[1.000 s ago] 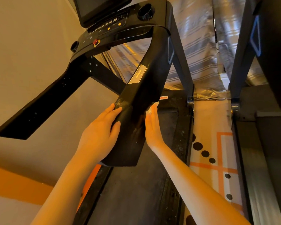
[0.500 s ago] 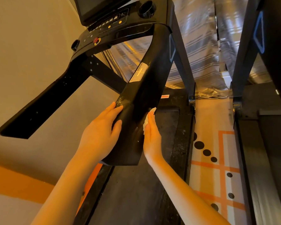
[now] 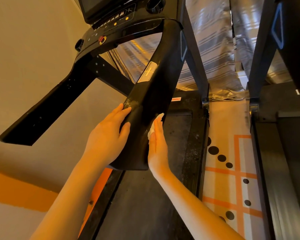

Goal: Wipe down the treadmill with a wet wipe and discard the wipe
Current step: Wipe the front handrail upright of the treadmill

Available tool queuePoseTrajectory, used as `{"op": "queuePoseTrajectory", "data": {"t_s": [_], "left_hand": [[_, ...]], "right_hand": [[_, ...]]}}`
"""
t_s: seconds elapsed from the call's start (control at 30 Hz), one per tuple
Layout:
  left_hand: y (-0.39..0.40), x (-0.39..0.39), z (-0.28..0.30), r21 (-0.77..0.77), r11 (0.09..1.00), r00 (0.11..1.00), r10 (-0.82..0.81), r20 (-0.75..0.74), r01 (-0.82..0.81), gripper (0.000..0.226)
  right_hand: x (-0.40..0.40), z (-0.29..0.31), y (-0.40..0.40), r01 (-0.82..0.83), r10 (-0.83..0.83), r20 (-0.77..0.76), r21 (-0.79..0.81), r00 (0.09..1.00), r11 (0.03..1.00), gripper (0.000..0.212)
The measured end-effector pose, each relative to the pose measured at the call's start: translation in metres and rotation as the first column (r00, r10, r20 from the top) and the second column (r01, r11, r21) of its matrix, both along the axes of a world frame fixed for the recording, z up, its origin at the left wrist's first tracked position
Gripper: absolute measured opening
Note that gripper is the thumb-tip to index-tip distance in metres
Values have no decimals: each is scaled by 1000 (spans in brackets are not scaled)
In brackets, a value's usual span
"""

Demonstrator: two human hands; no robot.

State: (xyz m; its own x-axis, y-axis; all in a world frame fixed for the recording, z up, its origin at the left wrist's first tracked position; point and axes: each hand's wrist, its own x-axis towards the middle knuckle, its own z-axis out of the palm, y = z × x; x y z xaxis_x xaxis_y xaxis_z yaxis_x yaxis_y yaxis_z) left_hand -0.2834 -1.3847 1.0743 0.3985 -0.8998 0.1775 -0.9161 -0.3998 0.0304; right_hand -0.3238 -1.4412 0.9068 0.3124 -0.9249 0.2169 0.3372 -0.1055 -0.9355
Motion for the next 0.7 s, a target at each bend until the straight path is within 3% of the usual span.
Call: {"op": "queuePoseTrajectory", "data": {"t_s": [0.2, 0.3, 0.4, 0.7], "left_hand": [[0, 0, 1, 0, 1000, 1000, -8, -13, 8, 48], [1, -1, 1, 10, 1000, 1000, -2, -12, 3, 48], [1, -2, 1, 13, 1000, 1000, 4, -14, -4, 47], [1, -1, 0, 13, 1000, 1000, -13, -3, 13, 47]], "right_hand": [[-15, -12, 64, -56, 59, 8, -235, 998, 970, 49], [-9, -5, 28, -14, 6, -42, -194, 999, 981, 62], [-2, 4, 5, 22, -36, -91, -153, 995, 988, 52], [-6, -3, 51, -18, 16, -7, -208, 1000, 978, 46]]}}
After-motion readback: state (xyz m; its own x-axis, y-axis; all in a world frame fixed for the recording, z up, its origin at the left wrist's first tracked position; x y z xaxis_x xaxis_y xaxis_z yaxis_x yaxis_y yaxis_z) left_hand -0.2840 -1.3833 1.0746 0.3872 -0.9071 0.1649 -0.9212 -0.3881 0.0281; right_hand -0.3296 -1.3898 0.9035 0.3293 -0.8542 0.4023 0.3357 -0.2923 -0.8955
